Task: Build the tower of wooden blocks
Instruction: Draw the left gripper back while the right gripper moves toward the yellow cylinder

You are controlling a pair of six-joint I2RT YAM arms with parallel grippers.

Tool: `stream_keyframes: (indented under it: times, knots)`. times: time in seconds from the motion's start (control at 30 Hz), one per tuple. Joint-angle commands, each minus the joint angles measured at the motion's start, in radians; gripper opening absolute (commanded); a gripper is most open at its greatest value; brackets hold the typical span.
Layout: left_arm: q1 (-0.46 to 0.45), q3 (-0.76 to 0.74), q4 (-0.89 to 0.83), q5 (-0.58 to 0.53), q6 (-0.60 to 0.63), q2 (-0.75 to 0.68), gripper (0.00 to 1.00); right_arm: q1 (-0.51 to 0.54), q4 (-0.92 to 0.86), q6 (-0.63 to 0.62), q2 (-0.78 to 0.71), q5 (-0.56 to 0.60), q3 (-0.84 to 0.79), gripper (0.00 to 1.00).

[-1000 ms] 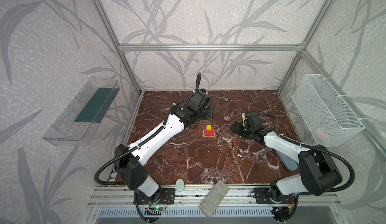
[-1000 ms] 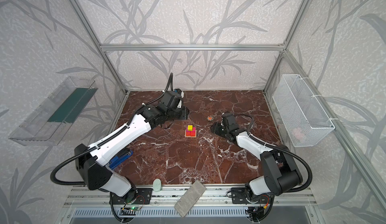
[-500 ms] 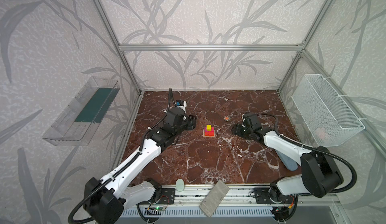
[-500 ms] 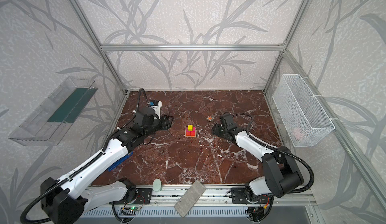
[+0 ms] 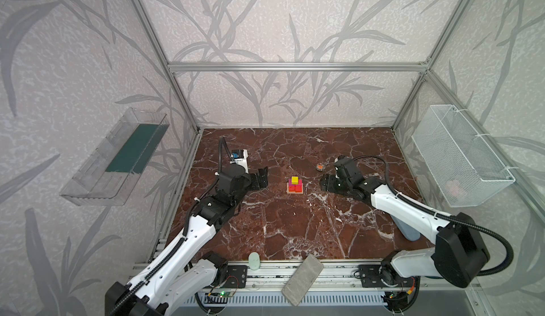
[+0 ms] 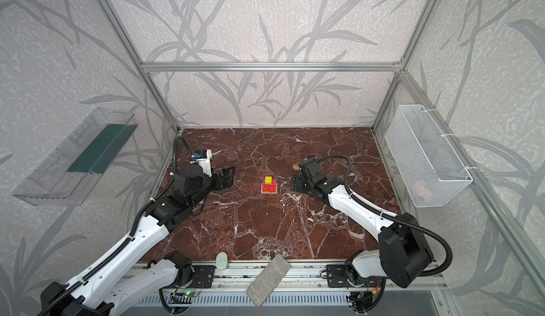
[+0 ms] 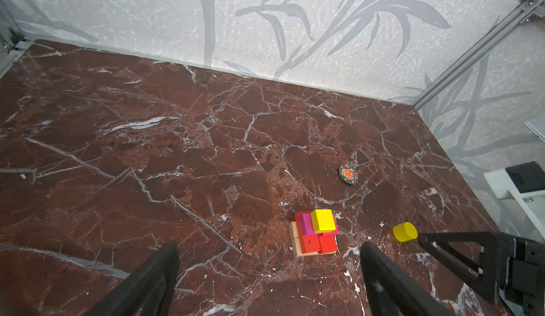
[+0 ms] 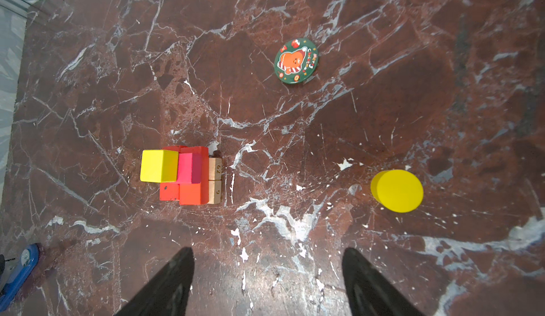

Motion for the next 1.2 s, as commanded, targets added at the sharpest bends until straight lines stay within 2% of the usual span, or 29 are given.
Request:
stream_keyframes:
  times: [0.0, 0.2, 0.43, 0.6, 0.7, 0.97, 1.17]
  knots:
    - [0.017, -0.014, 0.027, -0.018, 0.015, -0.011, 0.96, 0.01, -0.036, -0.004, -0.029, 0.04, 0.024, 0.84]
    - [0.05, -0.02, 0.033, 0.011, 0.013, 0.018, 0.97, 0.018, -0.048, -0.005, -0.022, 0.032, 0.039, 0.91]
    - [0.091, -0.068, 0.122, 0.168, 0.04, 0.087, 0.98, 0.062, -0.205, -0.006, -0.021, 0.109, 0.13, 0.94]
    - [0.108, -0.062, 0.124, 0.258, 0.079, 0.176, 0.97, 0.115, -0.298, 0.022, -0.009, 0.162, 0.212, 0.95]
    - [0.117, -0.057, 0.139, 0.267, 0.073, 0.229, 0.97, 0.137, -0.33, 0.04, 0.021, 0.173, 0.269, 0.95]
    - [0.122, -0.04, 0.245, 0.417, 0.027, 0.355, 0.93, 0.203, -0.535, 0.052, 0.149, 0.268, 0.465, 0.96]
    - [0.122, -0.059, 0.311, 0.473, 0.014, 0.33, 0.93, 0.213, -0.552, 0.052, 0.14, 0.287, 0.474, 0.96]
